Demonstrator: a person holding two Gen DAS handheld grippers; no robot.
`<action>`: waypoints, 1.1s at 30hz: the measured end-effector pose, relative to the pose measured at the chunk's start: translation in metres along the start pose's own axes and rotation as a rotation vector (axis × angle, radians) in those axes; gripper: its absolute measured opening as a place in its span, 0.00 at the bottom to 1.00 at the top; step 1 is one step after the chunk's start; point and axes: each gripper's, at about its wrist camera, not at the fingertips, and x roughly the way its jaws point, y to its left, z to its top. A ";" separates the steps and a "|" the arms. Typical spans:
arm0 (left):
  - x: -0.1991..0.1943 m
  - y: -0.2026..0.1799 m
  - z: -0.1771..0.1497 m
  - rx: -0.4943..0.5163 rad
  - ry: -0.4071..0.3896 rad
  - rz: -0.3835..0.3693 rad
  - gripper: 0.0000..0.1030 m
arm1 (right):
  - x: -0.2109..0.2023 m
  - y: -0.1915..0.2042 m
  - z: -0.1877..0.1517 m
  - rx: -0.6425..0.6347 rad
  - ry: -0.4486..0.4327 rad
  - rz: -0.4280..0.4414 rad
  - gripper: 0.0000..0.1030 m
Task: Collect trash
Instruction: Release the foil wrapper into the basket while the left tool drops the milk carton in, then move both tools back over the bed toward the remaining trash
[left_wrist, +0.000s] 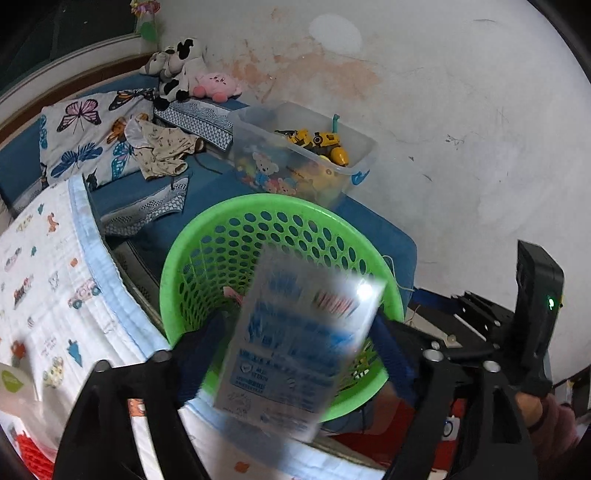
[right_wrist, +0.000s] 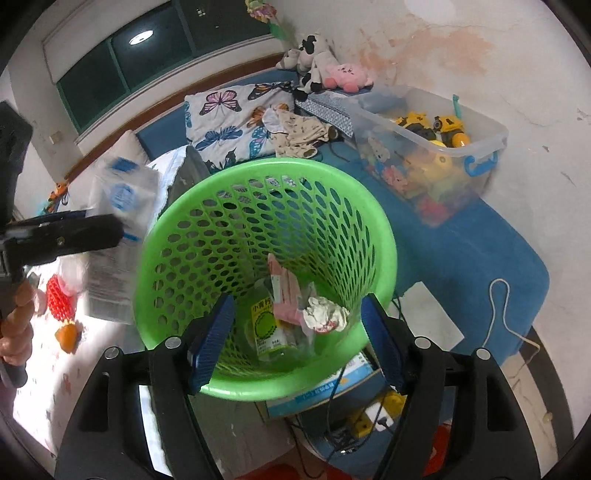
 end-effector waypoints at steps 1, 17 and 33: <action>0.000 -0.001 -0.001 -0.003 -0.003 -0.006 0.80 | -0.001 0.001 -0.002 -0.007 -0.001 -0.005 0.70; -0.094 0.047 -0.050 -0.087 -0.133 0.163 0.80 | -0.014 0.070 -0.015 -0.118 0.001 0.125 0.72; -0.191 0.128 -0.134 -0.241 -0.204 0.391 0.80 | 0.011 0.203 -0.031 -0.298 0.080 0.329 0.73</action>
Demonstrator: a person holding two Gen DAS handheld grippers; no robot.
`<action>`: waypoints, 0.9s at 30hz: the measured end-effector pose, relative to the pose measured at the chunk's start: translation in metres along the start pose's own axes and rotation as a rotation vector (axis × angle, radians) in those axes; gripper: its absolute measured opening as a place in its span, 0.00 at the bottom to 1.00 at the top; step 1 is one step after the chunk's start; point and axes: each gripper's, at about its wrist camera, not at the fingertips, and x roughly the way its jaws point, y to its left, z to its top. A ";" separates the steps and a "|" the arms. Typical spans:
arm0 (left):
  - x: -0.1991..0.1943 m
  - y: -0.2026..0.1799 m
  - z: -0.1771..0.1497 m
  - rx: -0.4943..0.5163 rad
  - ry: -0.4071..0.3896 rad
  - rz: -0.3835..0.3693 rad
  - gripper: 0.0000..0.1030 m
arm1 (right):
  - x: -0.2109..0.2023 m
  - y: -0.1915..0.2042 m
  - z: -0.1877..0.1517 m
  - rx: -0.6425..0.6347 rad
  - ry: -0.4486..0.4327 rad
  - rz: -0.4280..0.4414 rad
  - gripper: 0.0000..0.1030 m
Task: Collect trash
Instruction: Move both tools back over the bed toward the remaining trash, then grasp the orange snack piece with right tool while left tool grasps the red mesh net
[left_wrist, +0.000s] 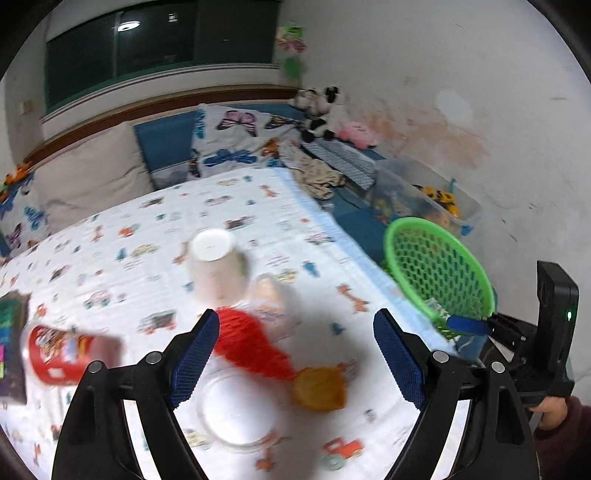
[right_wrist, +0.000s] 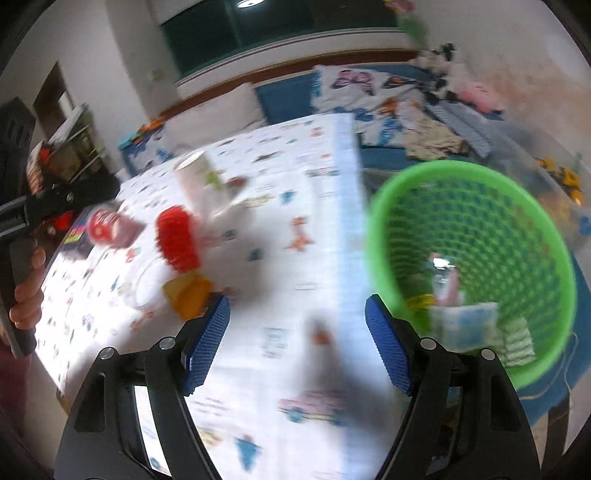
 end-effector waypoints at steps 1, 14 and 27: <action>-0.002 0.008 -0.002 -0.016 0.000 0.010 0.80 | 0.008 0.011 0.001 -0.019 0.013 0.016 0.73; -0.010 0.053 -0.018 -0.128 0.010 0.047 0.80 | 0.077 0.078 -0.007 -0.129 0.121 0.054 0.69; 0.033 0.068 -0.023 -0.242 0.097 0.041 0.80 | 0.091 0.093 -0.006 -0.192 0.112 -0.001 0.48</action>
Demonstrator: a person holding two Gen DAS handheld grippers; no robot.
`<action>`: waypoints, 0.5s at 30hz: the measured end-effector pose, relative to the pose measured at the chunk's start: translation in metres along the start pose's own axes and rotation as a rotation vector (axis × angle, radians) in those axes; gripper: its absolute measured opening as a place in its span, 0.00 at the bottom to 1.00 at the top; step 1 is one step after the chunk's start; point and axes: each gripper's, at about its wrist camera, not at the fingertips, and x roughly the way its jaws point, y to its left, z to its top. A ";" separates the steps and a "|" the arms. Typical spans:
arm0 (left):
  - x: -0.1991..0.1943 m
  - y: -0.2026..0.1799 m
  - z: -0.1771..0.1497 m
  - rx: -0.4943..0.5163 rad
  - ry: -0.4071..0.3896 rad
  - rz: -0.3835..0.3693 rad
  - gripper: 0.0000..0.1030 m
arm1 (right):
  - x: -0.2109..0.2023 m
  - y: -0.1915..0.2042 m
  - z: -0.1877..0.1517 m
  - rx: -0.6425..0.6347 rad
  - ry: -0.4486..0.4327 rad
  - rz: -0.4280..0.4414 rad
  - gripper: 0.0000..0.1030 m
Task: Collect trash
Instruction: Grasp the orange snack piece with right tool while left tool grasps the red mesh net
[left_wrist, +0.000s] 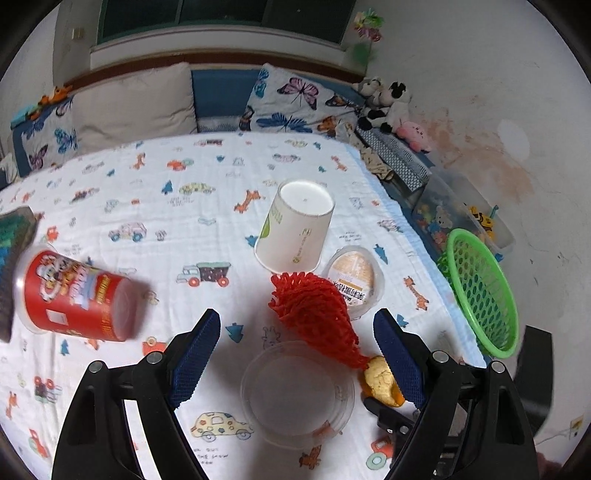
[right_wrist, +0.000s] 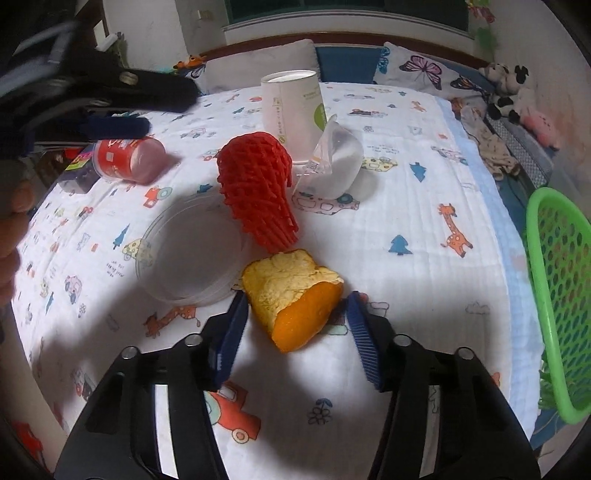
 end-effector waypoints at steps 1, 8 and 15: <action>0.005 0.001 0.000 -0.008 0.010 0.000 0.80 | -0.001 -0.001 0.000 0.003 -0.002 0.003 0.47; 0.032 0.003 0.001 -0.048 0.059 0.001 0.80 | -0.010 -0.009 -0.001 0.041 -0.017 0.046 0.36; 0.052 -0.002 0.003 -0.053 0.086 -0.007 0.76 | -0.024 -0.023 -0.007 0.089 -0.035 0.074 0.34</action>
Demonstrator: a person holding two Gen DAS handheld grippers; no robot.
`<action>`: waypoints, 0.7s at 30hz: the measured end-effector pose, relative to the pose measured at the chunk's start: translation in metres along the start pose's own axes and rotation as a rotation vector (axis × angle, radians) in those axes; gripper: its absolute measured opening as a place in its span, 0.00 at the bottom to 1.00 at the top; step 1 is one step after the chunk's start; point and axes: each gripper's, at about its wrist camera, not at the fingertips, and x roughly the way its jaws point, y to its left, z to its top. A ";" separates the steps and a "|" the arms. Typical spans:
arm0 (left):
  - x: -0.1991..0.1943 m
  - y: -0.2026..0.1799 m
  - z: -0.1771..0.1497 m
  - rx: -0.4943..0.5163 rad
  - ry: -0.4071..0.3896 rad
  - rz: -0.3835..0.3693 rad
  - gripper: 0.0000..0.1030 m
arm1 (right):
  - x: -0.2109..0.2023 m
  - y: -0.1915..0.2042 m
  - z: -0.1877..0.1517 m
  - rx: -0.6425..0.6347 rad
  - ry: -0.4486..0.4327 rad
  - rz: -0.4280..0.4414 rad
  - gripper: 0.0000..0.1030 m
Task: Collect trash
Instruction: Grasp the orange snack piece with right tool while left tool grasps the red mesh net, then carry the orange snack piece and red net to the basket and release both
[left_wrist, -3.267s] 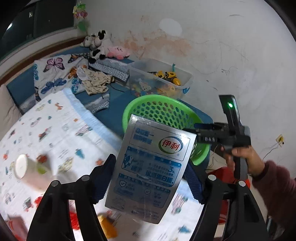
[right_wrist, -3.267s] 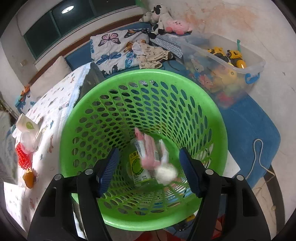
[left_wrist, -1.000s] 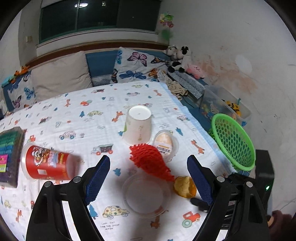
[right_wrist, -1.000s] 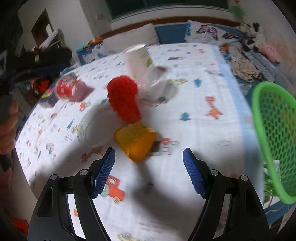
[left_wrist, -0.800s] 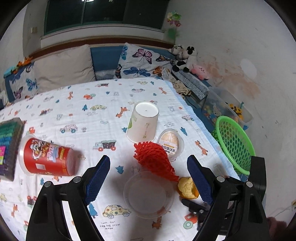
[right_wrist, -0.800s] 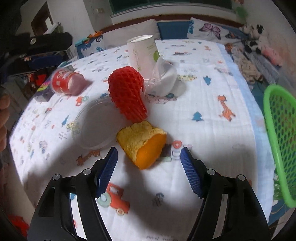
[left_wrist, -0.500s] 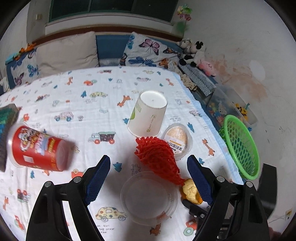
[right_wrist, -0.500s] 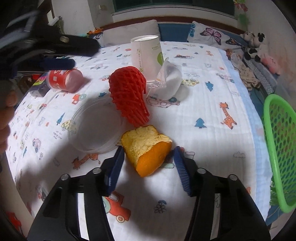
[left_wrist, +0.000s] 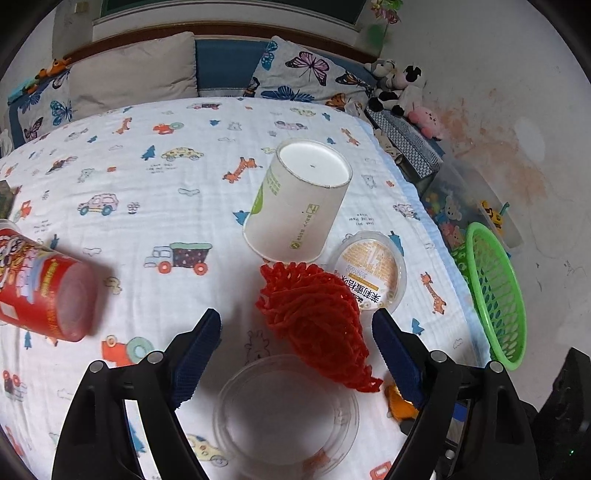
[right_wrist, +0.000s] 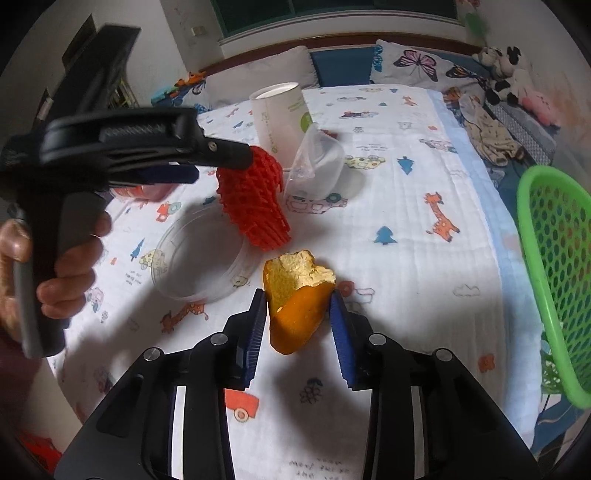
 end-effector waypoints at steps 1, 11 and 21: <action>0.003 -0.001 0.000 0.001 0.006 -0.002 0.72 | -0.003 -0.002 -0.001 0.004 -0.005 -0.001 0.34; 0.021 0.000 0.002 -0.019 0.042 -0.018 0.54 | -0.041 -0.033 -0.001 0.058 -0.064 -0.030 0.34; 0.004 -0.008 0.000 0.020 0.003 -0.029 0.31 | -0.071 -0.069 0.000 0.122 -0.115 -0.082 0.34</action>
